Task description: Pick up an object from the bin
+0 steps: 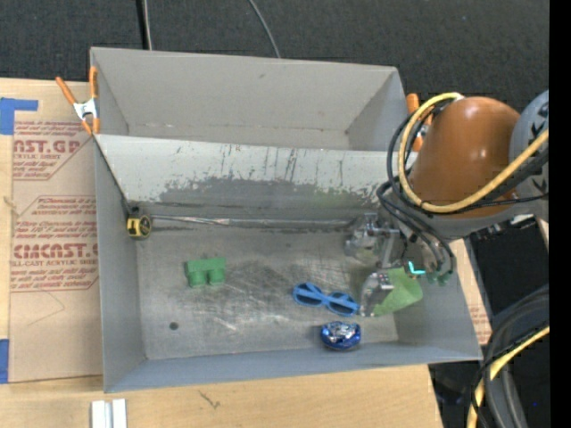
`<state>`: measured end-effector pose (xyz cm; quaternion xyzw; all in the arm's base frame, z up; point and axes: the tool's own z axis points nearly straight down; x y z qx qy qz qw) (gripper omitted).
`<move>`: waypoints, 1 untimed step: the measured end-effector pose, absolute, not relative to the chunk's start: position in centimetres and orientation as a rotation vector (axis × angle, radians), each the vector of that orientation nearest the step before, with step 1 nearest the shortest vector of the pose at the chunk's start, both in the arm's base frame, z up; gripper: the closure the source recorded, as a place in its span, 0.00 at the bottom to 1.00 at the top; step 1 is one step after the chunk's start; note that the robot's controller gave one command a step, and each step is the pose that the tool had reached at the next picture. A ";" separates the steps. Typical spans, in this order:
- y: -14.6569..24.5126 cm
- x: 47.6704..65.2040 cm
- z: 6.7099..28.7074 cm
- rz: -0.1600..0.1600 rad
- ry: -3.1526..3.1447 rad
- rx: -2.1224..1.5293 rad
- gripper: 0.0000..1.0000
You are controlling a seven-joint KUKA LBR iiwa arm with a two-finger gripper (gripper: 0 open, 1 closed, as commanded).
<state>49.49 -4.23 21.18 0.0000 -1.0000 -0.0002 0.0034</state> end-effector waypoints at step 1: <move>-1.9 50.8 7.7 0.008 -3.031 0.859 0.00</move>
Offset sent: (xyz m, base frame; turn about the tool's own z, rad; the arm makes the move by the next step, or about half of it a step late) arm 0.0073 0.0240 -0.1418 -0.5533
